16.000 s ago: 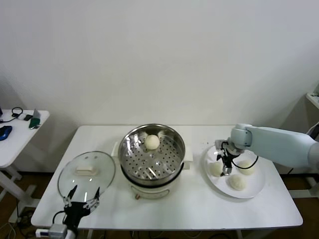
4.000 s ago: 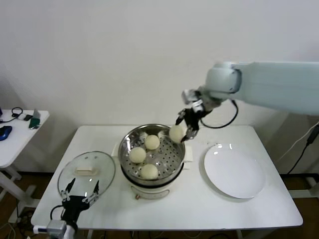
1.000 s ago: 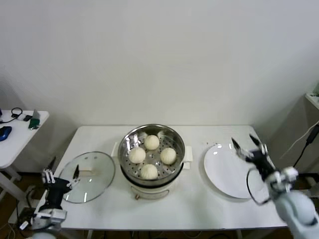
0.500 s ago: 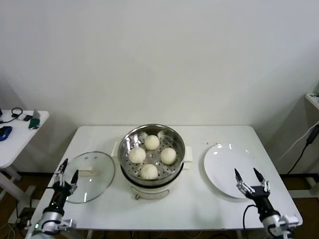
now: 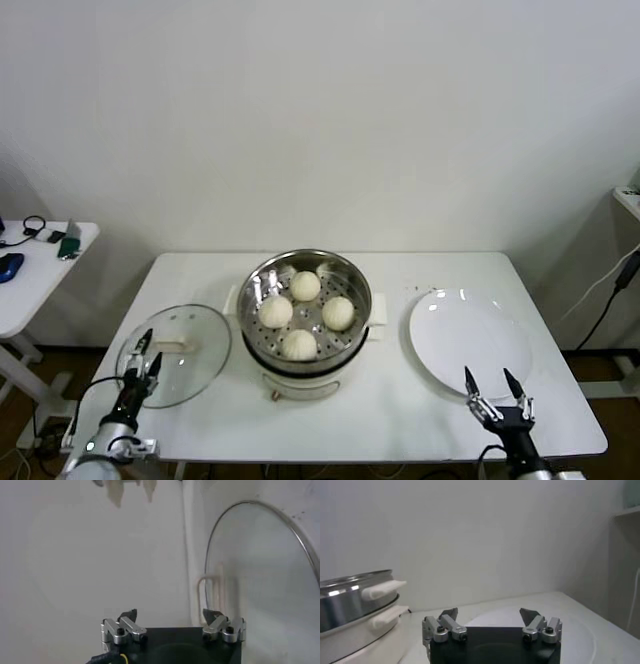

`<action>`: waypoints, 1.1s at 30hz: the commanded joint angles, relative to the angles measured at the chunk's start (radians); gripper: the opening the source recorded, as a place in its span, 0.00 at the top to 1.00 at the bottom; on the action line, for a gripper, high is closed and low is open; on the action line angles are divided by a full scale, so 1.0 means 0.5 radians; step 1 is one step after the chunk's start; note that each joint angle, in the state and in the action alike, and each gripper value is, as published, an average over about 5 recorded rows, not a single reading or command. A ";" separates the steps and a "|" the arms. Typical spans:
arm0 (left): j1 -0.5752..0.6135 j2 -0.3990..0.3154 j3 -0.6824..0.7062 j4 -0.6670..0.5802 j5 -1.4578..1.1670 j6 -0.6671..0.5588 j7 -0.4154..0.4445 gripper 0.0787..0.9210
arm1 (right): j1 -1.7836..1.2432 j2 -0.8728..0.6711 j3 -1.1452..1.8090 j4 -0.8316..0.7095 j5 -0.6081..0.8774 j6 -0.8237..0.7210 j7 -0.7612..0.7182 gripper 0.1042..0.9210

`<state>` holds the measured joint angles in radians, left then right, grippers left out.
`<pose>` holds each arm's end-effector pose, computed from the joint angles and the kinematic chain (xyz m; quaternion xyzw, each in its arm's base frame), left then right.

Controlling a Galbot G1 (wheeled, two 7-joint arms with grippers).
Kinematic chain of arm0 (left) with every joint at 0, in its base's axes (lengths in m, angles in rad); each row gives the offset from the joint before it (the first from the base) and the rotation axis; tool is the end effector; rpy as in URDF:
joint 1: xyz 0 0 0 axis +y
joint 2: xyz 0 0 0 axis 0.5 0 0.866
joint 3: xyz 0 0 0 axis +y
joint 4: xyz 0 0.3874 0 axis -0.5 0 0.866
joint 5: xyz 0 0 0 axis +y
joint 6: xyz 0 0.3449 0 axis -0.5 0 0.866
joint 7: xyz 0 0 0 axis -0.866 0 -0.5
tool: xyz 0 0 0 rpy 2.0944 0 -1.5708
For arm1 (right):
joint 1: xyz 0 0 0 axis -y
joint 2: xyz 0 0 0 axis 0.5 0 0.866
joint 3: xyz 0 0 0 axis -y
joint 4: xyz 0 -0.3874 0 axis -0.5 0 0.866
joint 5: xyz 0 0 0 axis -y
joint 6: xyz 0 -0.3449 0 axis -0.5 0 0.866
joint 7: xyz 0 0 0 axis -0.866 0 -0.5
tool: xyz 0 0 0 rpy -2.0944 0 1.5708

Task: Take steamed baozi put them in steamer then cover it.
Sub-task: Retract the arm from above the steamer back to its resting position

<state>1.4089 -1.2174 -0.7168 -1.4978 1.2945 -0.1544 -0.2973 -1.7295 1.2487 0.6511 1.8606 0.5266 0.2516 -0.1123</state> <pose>0.1869 0.2048 -0.4601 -0.0185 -0.6770 -0.7348 0.0374 0.0901 -0.1313 -0.4090 0.0163 -0.9948 -0.0857 0.0517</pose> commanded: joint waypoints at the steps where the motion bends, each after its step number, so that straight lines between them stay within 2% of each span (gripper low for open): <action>1: -0.212 0.001 0.019 0.231 0.117 0.001 -0.018 0.12 | -0.077 0.100 0.000 0.026 -0.060 0.034 0.000 0.12; 17: -0.299 -0.025 0.067 0.300 0.022 0.112 0.039 0.13 | -0.114 0.141 0.006 0.067 -0.124 0.069 0.009 0.12; 20: -0.304 -0.045 0.071 0.316 0.006 0.117 0.046 0.20 | -0.110 0.142 0.002 0.055 -0.131 0.076 0.009 0.12; 33: -0.338 -0.134 0.064 0.340 0.016 0.126 0.043 0.65 | -0.120 0.140 -0.013 0.019 -0.135 0.122 0.007 0.12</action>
<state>1.2501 -1.2679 -0.6831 -1.3386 1.3060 -0.0981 -0.2761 -1.7863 1.3155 0.6456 1.8720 0.4621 0.3059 -0.1086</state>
